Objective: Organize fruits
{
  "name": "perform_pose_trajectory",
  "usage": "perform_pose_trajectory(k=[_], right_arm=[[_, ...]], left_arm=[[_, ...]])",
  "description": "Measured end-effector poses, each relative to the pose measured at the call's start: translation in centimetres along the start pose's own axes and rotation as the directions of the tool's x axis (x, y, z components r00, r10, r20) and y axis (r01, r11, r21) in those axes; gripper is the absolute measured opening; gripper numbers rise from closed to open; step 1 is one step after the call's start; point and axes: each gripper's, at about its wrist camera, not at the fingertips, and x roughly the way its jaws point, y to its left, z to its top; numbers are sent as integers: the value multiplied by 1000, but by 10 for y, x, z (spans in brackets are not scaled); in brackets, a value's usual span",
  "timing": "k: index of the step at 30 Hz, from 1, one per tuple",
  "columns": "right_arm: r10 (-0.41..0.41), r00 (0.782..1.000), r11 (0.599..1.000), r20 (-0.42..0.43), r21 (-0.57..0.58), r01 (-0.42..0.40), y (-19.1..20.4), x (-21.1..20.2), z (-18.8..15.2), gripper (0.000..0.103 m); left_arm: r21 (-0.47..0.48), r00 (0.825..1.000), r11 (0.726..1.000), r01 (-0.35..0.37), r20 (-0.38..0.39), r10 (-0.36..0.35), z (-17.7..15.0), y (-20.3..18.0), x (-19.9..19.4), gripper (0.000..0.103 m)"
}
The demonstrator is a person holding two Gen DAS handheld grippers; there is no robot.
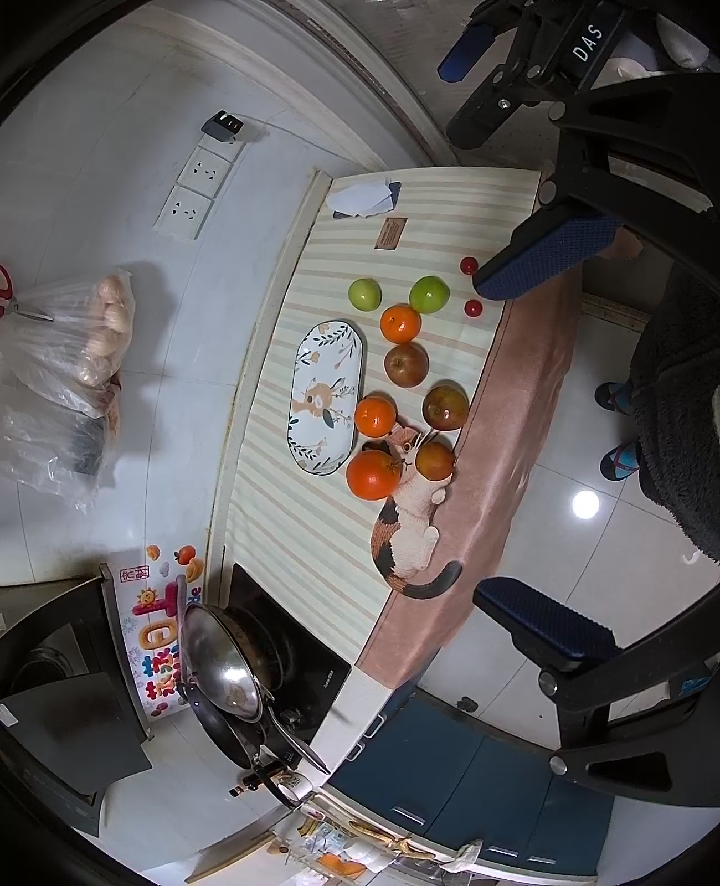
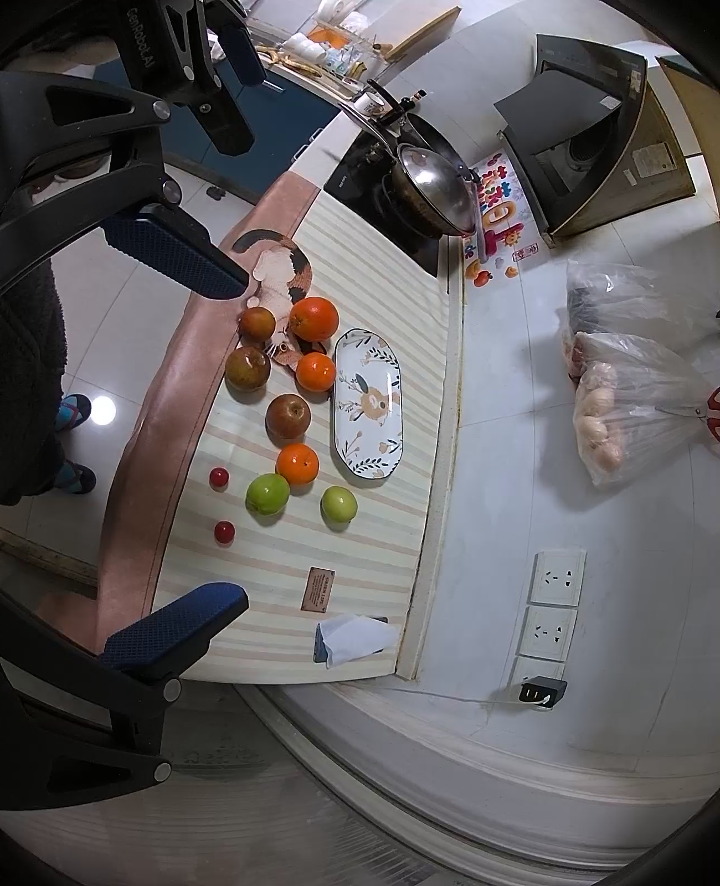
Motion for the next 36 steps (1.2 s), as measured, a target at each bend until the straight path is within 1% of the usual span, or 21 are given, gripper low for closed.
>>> perform_pose_trajectory(k=[6,8,10,15,16,18,19,20,21,25,26,27,28,31,34,36], right_arm=[[-2,1000,1000,3,15,2,0,1,-2,103],[0,1000,999,11,35,0,-2,3,-4,103],[-14,1000,998,19,63,13,-3,11,-5,103],[-16,1000,990,-20,136,19,-4,51,-9,103],[-19,999,989,-26,146,22,-2,63,-9,103],[-32,998,988,-46,153,39,-1,86,-10,103],[-34,998,987,-57,157,43,1,97,-11,103],[-31,997,986,-70,163,42,1,109,-10,103],[-27,996,985,-84,166,40,1,121,-10,103],[-32,986,982,-166,181,62,-7,179,-5,103],[-17,983,980,-184,192,53,-10,194,-3,103],[-2,980,979,-197,202,43,-12,207,0,103],[2,975,978,-224,206,45,-15,225,4,103],[20,962,980,-271,196,35,-17,267,16,103],[47,945,982,-322,189,15,-18,310,28,103],[64,935,984,-348,177,-2,-14,331,35,103]], left_arm=[[-5,1000,1000,-1,10,1,-7,7,2,103],[-19,1000,1000,-6,13,6,-7,14,9,103],[-30,1000,999,-18,14,18,-5,22,20,103],[-33,998,998,-61,3,62,9,43,64,103],[-28,997,996,-82,-13,82,11,47,77,103],[-30,995,996,-85,-48,83,21,56,101,103],[-34,993,995,-98,-67,95,25,59,113,103],[-36,989,994,-106,-103,102,29,63,130,103],[-40,988,994,-105,-120,99,33,67,141,103],[-52,973,992,-119,-207,106,54,77,199,103],[-52,969,991,-125,-222,110,59,78,209,103],[-55,961,990,-127,-254,110,67,79,229,103],[-58,957,990,-129,-271,109,71,80,240,102],[-78,932,989,-127,-349,92,89,82,291,101],[-74,915,991,-115,-395,77,101,79,326,101],[-73,901,992,-106,-429,64,105,76,348,100]])
